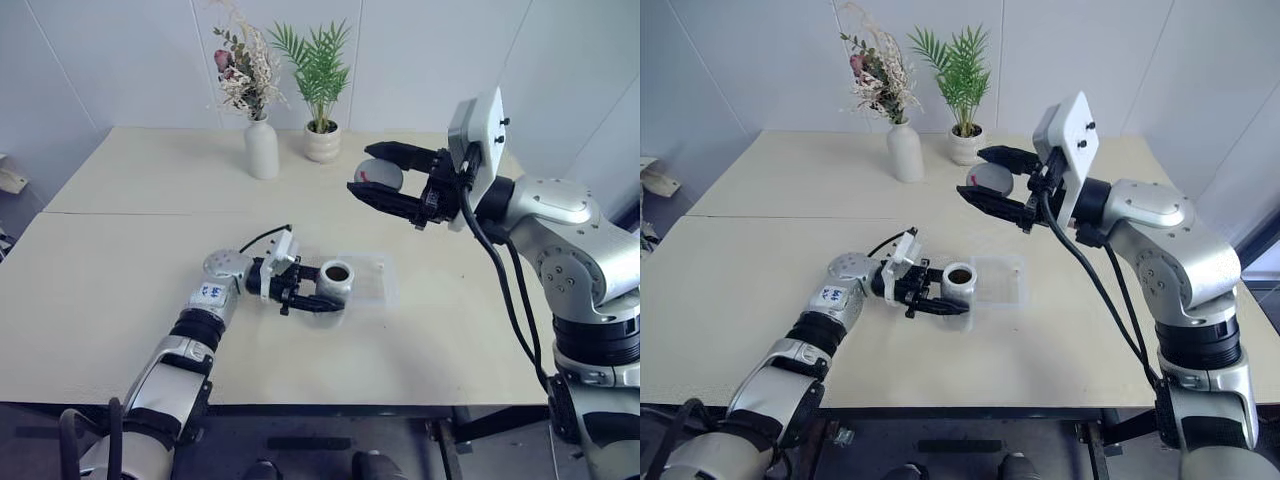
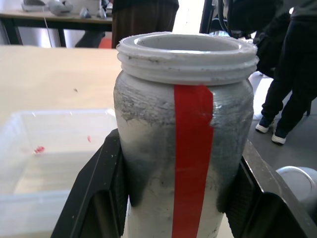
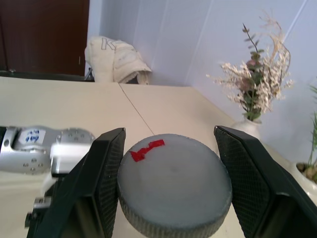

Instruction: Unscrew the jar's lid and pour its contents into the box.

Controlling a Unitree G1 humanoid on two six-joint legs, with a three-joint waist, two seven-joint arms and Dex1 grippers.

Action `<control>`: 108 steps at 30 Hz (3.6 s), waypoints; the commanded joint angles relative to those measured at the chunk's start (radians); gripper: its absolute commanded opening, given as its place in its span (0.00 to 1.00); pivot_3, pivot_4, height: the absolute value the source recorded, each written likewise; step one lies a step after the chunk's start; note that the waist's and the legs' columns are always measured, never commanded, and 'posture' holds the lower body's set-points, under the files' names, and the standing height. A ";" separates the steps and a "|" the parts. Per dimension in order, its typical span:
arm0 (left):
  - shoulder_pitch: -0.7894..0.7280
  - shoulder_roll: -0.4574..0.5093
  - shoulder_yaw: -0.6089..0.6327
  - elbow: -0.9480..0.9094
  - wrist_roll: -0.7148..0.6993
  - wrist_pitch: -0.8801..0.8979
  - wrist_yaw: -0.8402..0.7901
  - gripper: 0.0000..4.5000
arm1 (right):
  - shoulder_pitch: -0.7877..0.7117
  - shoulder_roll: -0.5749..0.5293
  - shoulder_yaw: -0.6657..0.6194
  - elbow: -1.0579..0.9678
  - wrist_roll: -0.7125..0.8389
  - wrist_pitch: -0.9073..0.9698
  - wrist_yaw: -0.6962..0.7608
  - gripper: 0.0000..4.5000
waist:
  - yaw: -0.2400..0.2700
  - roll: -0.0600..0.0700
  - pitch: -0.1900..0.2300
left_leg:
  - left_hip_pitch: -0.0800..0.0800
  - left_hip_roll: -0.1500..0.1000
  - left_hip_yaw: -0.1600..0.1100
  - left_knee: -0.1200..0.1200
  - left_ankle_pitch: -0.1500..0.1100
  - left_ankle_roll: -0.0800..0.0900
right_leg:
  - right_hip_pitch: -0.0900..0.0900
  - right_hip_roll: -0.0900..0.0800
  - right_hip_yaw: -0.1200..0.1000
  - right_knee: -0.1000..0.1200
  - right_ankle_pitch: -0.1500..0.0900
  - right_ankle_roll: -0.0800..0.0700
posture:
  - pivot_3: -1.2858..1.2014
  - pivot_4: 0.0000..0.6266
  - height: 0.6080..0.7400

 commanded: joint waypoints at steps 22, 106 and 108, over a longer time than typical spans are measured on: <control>-0.065 0.175 0.193 -0.127 -0.048 0.199 0.085 0.46 | 0.662 0.021 -0.220 -0.186 -0.223 0.034 -0.396 0.57 | 0.000 0.000 0.000 | 0.001 -0.001 0.000 -0.001 0.002 0.002 | 0.000 0.000 0.001 0.001 0.000 0.000 | 0.52 0.24 1.00; -0.801 -0.066 -1.121 0.588 1.851 -0.591 2.438 0.46 | 1.009 -0.082 -0.469 -0.413 0.031 -0.163 -0.090 0.99 | 0.012 -0.014 0.008 | 0.001 -0.003 0.002 -0.001 -0.001 0.001 | 0.012 -0.001 0.002 -0.021 0.007 0.013 | 0.52 0.24 1.00; -0.804 -0.076 -1.141 0.592 1.872 -0.535 2.471 0.46 | 1.008 -0.084 -0.466 -0.415 0.030 -0.160 -0.089 0.99 | 0.020 -0.014 0.008 | 0.001 -0.003 0.002 -0.001 -0.001 0.001 | 0.012 -0.001 0.002 -0.021 0.007 0.013 | 0.52 0.24 1.00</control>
